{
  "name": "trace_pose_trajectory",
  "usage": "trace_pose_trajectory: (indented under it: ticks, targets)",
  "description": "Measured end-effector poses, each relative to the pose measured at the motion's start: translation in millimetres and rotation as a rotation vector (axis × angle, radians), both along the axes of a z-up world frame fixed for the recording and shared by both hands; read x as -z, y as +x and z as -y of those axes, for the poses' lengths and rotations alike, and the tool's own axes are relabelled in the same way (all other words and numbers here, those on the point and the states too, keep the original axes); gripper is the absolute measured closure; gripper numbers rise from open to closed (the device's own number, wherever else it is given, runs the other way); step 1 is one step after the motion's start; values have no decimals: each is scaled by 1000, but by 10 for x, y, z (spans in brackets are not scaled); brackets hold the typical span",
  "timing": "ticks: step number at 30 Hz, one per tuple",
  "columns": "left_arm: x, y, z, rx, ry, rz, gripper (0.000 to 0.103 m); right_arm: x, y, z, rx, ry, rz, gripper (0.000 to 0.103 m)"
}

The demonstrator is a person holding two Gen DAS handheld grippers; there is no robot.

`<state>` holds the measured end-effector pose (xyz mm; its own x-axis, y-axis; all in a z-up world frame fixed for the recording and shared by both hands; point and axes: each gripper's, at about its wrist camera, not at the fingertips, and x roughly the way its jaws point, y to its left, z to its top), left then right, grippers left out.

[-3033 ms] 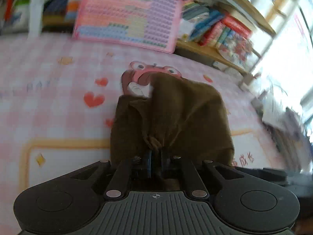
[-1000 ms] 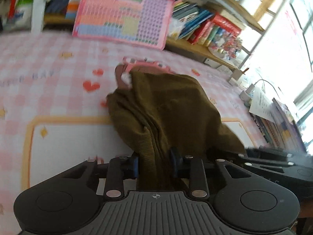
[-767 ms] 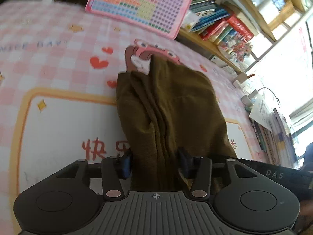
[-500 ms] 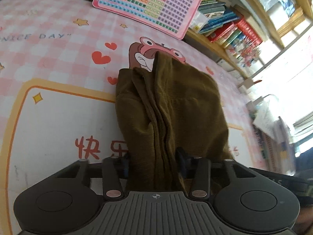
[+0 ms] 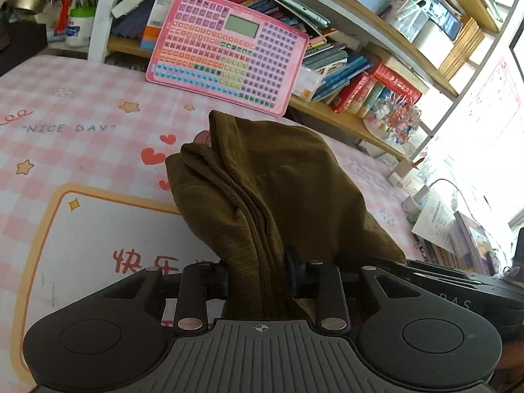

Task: Fold clothes

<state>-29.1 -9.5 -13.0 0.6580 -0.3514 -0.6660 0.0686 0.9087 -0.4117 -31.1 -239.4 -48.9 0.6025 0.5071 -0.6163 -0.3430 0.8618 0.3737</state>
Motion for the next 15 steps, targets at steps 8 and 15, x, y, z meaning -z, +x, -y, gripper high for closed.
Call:
trace_pose_trajectory:
  ticks: [8,15]
  targets:
    - [-62,-10,243,0,46,15,74,34,-35,207,5,32,-12,74]
    - [-93,64,473,37,66,31,74,17,-41,426,47,47,2,74]
